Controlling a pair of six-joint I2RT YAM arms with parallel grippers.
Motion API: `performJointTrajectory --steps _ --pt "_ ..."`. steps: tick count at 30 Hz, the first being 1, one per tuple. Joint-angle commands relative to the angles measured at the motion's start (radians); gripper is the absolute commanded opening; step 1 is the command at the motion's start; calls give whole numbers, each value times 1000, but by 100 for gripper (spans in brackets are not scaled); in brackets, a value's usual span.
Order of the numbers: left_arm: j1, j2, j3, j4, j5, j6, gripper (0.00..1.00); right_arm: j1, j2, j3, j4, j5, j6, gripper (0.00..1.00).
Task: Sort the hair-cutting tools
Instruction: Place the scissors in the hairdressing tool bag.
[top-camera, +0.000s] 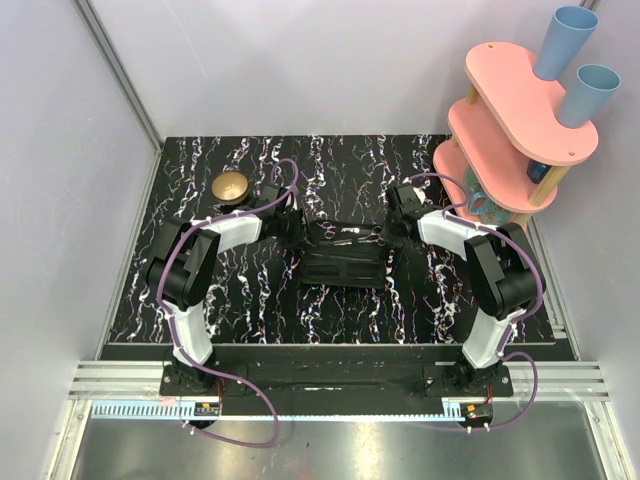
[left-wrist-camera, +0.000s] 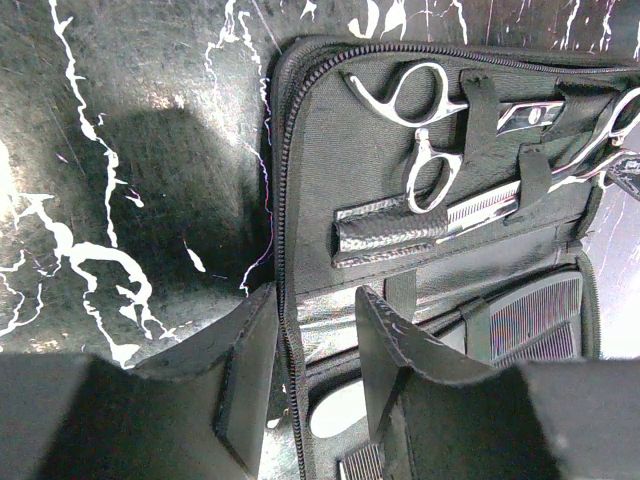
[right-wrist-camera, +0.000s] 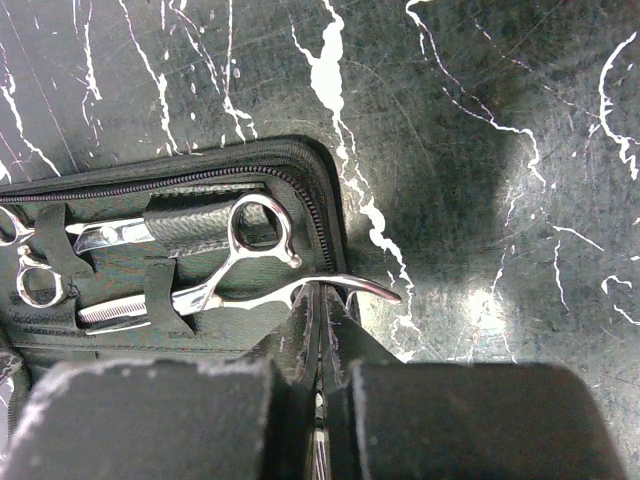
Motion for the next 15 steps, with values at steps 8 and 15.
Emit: performJointTrajectory --steps 8,15 --pt "-25 20 26 9 39 -1 41 7 -59 -31 3 145 47 0" --pt "-25 22 26 7 41 -4 41 7 -69 -47 23 118 52 0"
